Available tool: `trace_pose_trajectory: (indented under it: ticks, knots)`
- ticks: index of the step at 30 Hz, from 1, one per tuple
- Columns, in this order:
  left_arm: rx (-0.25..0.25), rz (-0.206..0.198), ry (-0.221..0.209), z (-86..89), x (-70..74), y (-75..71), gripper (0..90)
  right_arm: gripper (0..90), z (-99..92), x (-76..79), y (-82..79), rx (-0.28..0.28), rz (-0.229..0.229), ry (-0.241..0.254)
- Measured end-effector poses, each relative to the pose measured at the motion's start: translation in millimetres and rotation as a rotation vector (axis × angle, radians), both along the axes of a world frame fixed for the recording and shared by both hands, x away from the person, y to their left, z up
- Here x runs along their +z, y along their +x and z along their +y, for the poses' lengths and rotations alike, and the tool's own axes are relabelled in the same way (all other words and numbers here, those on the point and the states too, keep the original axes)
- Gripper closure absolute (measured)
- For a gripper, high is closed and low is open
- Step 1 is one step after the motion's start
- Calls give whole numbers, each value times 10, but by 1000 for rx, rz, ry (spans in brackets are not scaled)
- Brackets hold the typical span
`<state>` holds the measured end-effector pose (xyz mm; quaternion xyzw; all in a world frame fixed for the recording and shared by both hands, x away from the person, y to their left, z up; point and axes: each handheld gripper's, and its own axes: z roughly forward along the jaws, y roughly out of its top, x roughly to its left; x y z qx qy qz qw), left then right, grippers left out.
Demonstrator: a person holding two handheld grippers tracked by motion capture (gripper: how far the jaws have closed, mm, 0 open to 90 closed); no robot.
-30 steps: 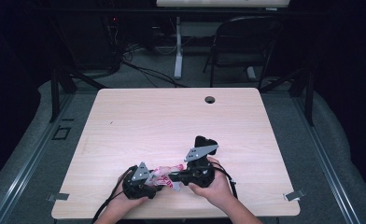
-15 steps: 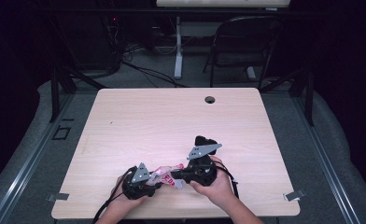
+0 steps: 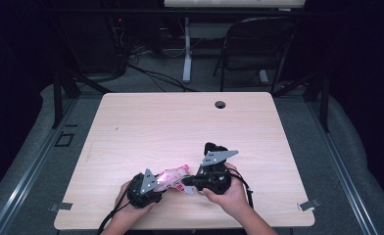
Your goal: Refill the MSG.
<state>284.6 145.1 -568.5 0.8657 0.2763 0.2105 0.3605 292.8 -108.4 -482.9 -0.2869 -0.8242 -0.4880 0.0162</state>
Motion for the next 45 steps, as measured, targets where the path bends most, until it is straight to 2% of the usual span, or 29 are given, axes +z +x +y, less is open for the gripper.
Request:
trace_pose_trajectory:
  ticks: [7,15,19,22,24,29,32,36,40,45]
  knots:
    - [-52,13,-17,-28,-40,7,535,900,-62,29,26,-33,-10,-7]
    - [-105,31,7,-54,-106,-23,546,900,-43,34,68,-30,-8,-13]
    - [-120,48,8,-62,-148,-24,549,900,-3,38,74,-21,-8,-15]
    - [-129,86,-18,-50,-161,2,551,900,29,55,78,-17,-16,-21]
    - [-123,90,-32,-46,-171,4,551,900,39,66,91,-17,-16,-22]
    - [-101,90,-32,-60,-166,-7,563,900,33,60,97,-22,-18,-15]
    - [-80,111,-52,-53,-153,6,574,885,19,61,105,-27,0,-4]
    - [-44,118,-71,-31,-133,26,586,768,1,70,120,-23,15,22]
    - [-16,99,-60,0,-109,43,592,662,2,85,95,-27,-11,17]
    - [19,77,-54,43,-83,74,594,600,-14,103,59,-36,-27,28]
